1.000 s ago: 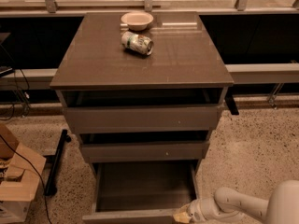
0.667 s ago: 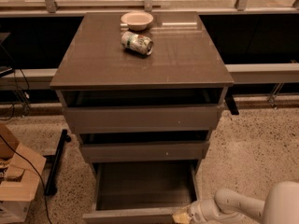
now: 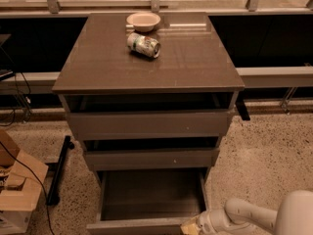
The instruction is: Close bottom drawer
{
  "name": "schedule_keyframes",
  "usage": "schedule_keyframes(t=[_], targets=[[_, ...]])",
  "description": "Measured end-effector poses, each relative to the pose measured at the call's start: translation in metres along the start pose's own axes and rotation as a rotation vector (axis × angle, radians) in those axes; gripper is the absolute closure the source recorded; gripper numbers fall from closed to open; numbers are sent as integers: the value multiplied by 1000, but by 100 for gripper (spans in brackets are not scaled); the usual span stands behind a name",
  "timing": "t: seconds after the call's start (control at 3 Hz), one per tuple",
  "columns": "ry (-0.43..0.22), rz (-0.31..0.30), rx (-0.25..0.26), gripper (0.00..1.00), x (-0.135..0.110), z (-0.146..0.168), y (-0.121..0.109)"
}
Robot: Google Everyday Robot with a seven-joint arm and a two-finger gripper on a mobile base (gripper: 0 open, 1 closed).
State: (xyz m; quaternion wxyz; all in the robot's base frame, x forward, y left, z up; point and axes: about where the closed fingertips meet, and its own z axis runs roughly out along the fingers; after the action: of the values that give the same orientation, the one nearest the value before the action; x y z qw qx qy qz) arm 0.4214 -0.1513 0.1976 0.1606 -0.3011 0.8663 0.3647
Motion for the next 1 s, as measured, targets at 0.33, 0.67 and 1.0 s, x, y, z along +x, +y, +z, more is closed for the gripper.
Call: schedule_keyframes(t=[0.33,0.67,1.0], targets=[[0,0,0,100,0,0,0],[30,-69,10,82,-5,14,18],[25,-146,14,57,-18,34,25]])
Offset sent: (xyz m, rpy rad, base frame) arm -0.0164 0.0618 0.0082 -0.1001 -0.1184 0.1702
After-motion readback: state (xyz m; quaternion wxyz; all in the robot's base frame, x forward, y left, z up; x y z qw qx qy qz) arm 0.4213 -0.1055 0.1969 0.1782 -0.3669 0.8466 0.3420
